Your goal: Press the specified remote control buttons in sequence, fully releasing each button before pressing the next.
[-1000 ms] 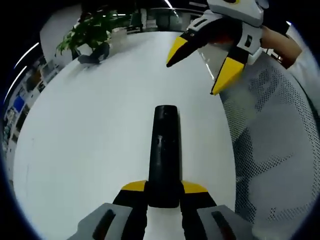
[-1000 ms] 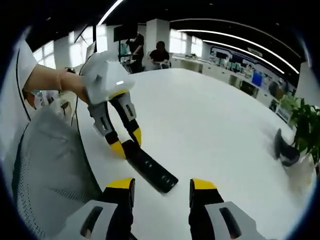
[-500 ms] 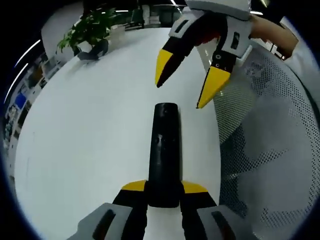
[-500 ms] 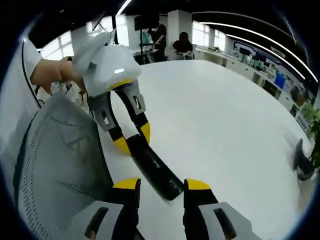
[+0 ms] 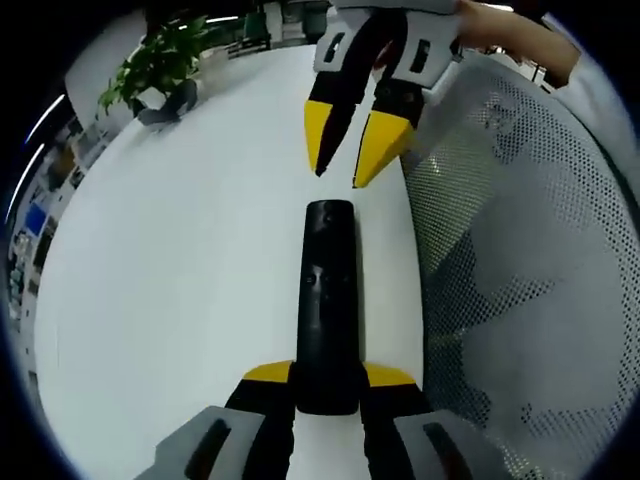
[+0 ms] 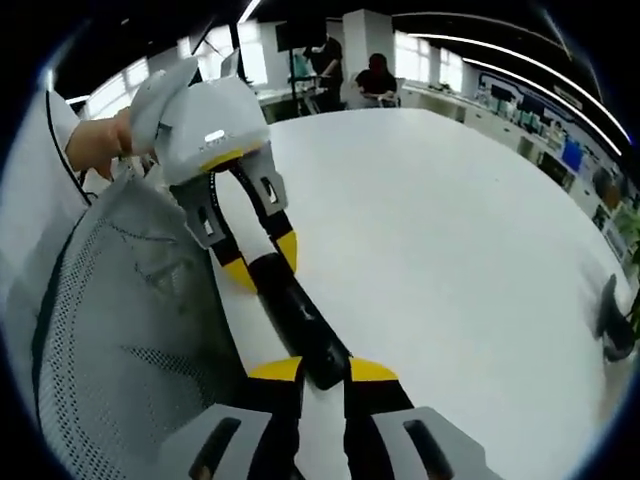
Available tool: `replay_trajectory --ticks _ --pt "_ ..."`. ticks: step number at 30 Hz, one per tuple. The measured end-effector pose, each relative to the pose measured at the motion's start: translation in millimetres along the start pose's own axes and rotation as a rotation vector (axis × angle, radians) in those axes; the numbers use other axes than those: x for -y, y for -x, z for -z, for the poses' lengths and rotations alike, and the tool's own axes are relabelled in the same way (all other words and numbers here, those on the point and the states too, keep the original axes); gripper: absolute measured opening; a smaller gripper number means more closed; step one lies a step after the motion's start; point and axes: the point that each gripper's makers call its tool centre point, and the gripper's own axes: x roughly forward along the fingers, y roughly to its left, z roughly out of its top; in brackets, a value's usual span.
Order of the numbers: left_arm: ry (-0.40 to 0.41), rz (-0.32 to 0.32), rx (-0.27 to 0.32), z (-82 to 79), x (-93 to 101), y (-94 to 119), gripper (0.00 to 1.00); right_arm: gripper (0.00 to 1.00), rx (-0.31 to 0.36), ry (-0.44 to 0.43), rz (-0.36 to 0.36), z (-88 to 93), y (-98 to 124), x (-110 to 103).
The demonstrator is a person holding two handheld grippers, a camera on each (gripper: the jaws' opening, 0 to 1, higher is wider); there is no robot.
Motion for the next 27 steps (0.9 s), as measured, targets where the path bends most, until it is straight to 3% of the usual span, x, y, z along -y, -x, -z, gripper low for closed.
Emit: replay_trajectory --ticks 8,12,18,27 --pt "-0.026 0.011 -0.028 -0.2 0.5 -0.6 0.24 0.06 -0.061 0.07 -0.035 11.8 -9.2 -1.2" --pt "-0.045 0.022 -0.034 0.2 0.6 -0.5 0.24 0.03 -0.105 0.139 -0.067 13.6 -13.6 0.2" --pt "-0.04 0.023 -0.022 0.4 0.8 -0.3 0.24 0.0 -0.195 0.318 -0.118 19.0 -17.3 2.3" --pt "-0.022 0.021 -0.012 0.4 0.3 -0.4 0.24 0.0 -0.264 0.434 -0.159 22.9 -22.6 2.3"
